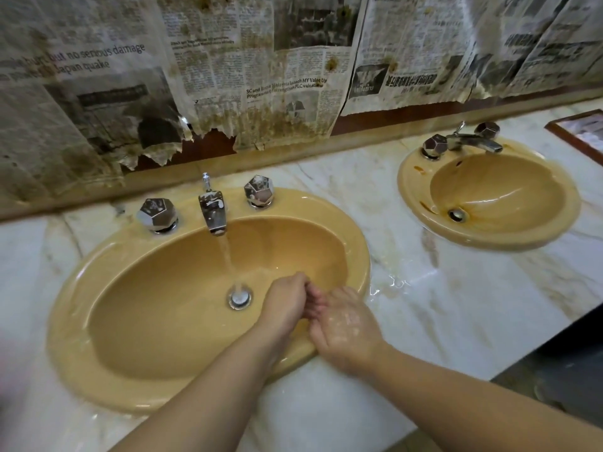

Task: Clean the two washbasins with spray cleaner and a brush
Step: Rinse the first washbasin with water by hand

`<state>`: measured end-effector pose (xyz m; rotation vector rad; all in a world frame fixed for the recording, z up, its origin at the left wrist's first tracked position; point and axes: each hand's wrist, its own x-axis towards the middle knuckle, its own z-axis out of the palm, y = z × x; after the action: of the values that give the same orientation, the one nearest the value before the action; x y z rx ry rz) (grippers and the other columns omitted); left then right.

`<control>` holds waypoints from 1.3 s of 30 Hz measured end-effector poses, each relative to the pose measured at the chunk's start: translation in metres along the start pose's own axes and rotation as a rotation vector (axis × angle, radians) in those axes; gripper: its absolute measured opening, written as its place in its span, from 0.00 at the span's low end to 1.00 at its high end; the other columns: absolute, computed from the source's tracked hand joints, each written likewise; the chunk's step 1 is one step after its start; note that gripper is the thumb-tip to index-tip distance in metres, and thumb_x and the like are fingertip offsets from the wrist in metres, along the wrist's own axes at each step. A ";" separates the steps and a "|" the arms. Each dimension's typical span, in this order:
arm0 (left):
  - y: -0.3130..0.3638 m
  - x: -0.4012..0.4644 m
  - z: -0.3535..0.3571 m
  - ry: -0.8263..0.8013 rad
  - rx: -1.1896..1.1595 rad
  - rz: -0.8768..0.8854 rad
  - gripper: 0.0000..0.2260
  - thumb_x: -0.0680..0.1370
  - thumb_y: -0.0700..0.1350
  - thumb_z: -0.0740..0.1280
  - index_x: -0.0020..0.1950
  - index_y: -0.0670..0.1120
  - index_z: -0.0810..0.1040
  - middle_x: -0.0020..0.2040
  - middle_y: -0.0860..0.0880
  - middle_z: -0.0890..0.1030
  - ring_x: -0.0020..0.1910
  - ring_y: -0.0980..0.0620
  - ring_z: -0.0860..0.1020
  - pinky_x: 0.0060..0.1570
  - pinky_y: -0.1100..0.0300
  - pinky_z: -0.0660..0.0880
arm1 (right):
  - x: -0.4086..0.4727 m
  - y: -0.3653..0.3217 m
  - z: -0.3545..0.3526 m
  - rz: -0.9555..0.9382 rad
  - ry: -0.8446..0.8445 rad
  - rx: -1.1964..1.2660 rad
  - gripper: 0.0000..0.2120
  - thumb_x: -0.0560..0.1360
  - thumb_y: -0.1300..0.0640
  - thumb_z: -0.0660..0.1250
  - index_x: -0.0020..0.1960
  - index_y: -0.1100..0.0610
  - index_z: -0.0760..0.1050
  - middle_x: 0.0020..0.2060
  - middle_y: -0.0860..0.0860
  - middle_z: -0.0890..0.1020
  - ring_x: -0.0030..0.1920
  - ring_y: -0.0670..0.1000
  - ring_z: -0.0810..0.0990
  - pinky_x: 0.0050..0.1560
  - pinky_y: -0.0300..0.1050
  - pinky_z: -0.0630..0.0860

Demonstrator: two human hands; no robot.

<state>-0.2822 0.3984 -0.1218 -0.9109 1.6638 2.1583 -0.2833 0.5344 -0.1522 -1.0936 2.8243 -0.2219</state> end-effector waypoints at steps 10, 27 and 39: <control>-0.004 0.011 -0.098 0.158 0.126 -0.148 0.11 0.77 0.34 0.60 0.35 0.39 0.76 0.29 0.43 0.78 0.30 0.47 0.76 0.30 0.61 0.73 | 0.026 -0.156 -0.006 -0.057 -0.307 -0.019 0.20 0.84 0.54 0.52 0.49 0.58 0.82 0.45 0.57 0.84 0.48 0.60 0.80 0.42 0.52 0.67; -0.025 -0.017 -0.201 0.448 0.815 0.306 0.06 0.79 0.48 0.67 0.46 0.49 0.83 0.41 0.54 0.84 0.44 0.52 0.80 0.46 0.58 0.75 | 0.182 -0.121 0.014 1.077 -0.114 2.321 0.13 0.86 0.59 0.57 0.53 0.66 0.76 0.47 0.60 0.81 0.50 0.55 0.82 0.58 0.49 0.80; 0.027 0.014 -0.240 0.744 1.088 0.563 0.30 0.75 0.50 0.70 0.74 0.44 0.67 0.75 0.45 0.68 0.76 0.43 0.63 0.77 0.49 0.59 | 0.227 -0.211 -0.034 0.804 -0.049 2.518 0.08 0.83 0.65 0.60 0.51 0.67 0.77 0.44 0.59 0.81 0.46 0.54 0.82 0.48 0.44 0.83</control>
<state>-0.2331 0.1631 -0.1444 -0.9472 3.1936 0.6949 -0.3160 0.2307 -0.0926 0.5916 0.6803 -2.1763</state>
